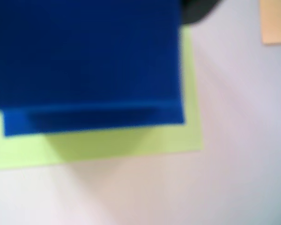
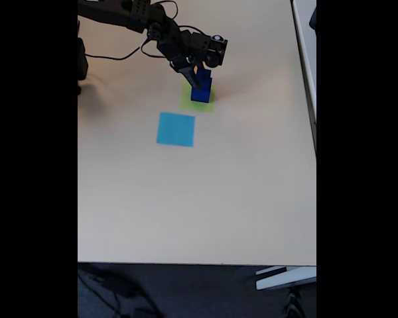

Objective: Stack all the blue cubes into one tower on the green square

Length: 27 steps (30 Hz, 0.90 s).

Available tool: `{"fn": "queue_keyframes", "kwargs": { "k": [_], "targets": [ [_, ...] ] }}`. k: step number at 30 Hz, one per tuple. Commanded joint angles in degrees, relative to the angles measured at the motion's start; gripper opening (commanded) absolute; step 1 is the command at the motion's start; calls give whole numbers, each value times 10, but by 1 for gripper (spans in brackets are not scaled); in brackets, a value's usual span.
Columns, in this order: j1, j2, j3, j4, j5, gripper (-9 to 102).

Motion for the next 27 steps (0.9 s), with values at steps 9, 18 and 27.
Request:
{"fn": "queue_keyframes", "kwargs": {
  "k": [9,18,27],
  "targets": [
    [-11,11,-45,-59,-83,38],
    [-20,12,-129,-99,-191,42],
    [-81,-42,-267,-4,-107,41]
  ]
}}
